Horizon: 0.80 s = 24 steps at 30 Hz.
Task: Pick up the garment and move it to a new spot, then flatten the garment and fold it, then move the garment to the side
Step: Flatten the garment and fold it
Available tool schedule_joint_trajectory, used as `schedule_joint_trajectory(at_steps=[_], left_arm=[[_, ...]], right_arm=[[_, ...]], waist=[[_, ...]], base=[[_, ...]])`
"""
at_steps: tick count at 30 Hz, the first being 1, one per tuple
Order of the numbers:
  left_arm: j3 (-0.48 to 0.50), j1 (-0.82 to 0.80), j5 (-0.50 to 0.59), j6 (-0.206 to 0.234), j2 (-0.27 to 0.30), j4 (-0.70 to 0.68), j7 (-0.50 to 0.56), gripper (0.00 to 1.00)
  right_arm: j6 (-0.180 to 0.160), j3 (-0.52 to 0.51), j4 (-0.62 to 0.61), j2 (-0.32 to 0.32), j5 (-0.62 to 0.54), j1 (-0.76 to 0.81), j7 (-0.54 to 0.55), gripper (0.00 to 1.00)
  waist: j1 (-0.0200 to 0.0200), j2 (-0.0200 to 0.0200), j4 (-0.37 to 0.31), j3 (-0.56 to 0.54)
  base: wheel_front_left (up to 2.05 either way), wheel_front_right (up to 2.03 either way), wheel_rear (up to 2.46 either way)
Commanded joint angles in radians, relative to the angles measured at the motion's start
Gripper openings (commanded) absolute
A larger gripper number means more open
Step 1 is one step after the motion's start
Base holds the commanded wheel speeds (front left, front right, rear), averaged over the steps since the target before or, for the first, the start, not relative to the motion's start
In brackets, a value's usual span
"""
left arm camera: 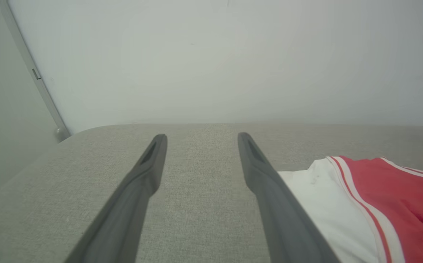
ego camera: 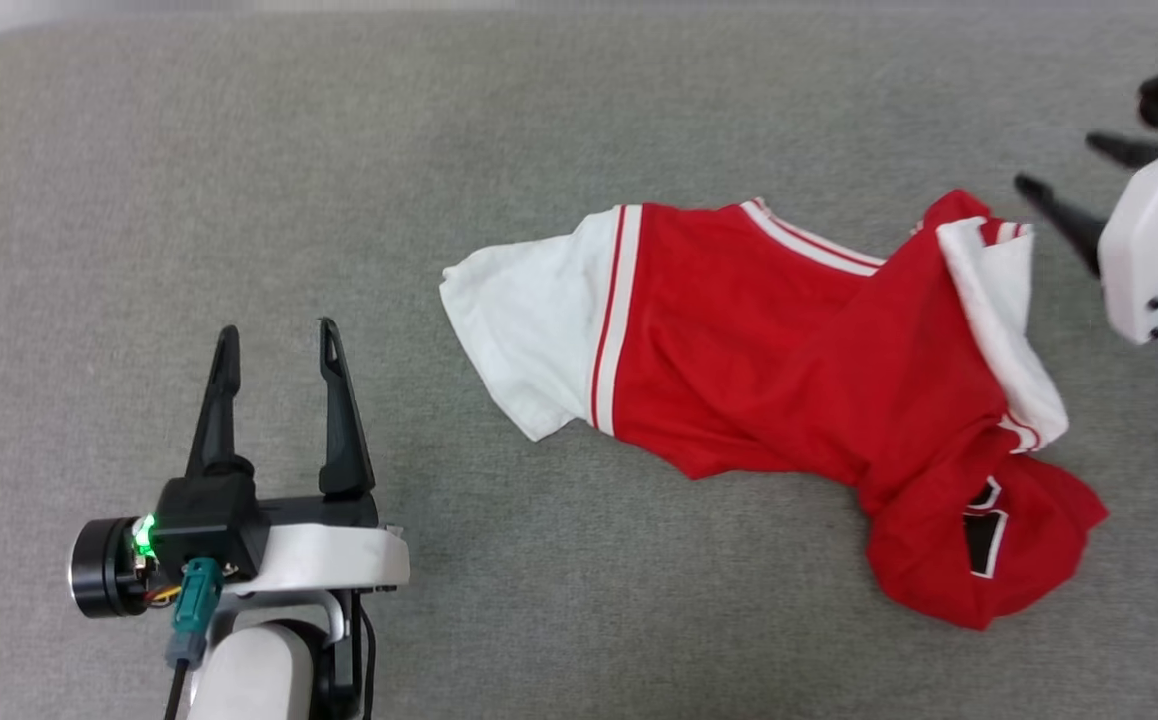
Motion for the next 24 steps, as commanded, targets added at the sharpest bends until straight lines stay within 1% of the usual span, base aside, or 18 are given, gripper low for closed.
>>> schedule_joint_trajectory(at_steps=[1, 4, 6, 9, 12, 14, 16, 18, 24], left_arm=[[0.003, 0.013, 0.008, -0.004, -0.002, 0.003, -0.003, 1.00], [0.005, 0.027, 0.012, -0.009, -0.003, 0.006, -0.003, 1.00], [0.005, 0.033, 0.014, -0.011, -0.004, 0.006, -0.003, 1.00], [0.004, 0.045, 0.015, -0.017, -0.005, 0.005, -0.003, 1.00], [0.003, 0.048, 0.016, -0.020, -0.006, 0.001, -0.003, 1.00], [0.002, 0.048, 0.017, -0.022, -0.007, 0.002, -0.003, 1.00], [-0.001, 0.043, 0.016, -0.025, -0.007, 0.002, -0.003, 1.00], [-0.004, 0.033, 0.014, -0.026, -0.008, 0.002, -0.003, 1.00], [-0.015, 0.008, 0.010, -0.024, -0.009, 0.001, -0.003, 1.00]], right_arm=[[-0.001, 0.006, -0.031, -0.024, 0.005, -0.017, -0.009, 1.00], [-0.001, 0.012, -0.123, -0.075, 0.052, -0.035, 0.024, 1.00], [-0.001, 0.022, -0.186, -0.113, 0.092, -0.042, 0.081, 1.00], [-0.001, 0.045, -0.283, -0.164, 0.175, -0.036, 0.219, 1.00], [-0.001, 0.074, -0.358, -0.203, 0.222, -0.027, 0.361, 1.00], [-0.001, 0.085, -0.387, -0.216, 0.235, -0.015, 0.429, 1.00], [-0.001, 0.096, -0.396, -0.216, 0.214, -0.001, 0.471, 1.00], [-0.001, 0.102, -0.379, -0.193, 0.213, 0.024, 0.489, 1.00], [-0.001, 0.101, -0.226, -0.104, 0.215, 0.111, 0.474, 1.00]], waist=[[0.0000, 0.0000, -0.018, -0.026], [0.0000, 0.0000, -0.029, -0.044], [0.0000, 0.0000, -0.033, -0.051], [0.0000, 0.0000, -0.036, -0.057], [0.0000, 0.0000, -0.034, -0.055], [0.0000, 0.0000, -0.031, -0.049], [0.0000, 0.0000, -0.025, -0.039], [0.0000, 0.0000, -0.019, -0.028], [0.0000, 0.0000, 0.000, 0.018]], base=[[0.00, 0.00, 0.00], [0.00, 0.00, 0.00], [0.00, 0.00, 0.00], [0.00, 0.00, 0.00], [0.00, 0.00, 0.00], [0.00, 0.00, 0.00], [0.00, 0.00, 0.00], [0.00, 0.00, 0.00], [0.00, 0.00, 0.00]])
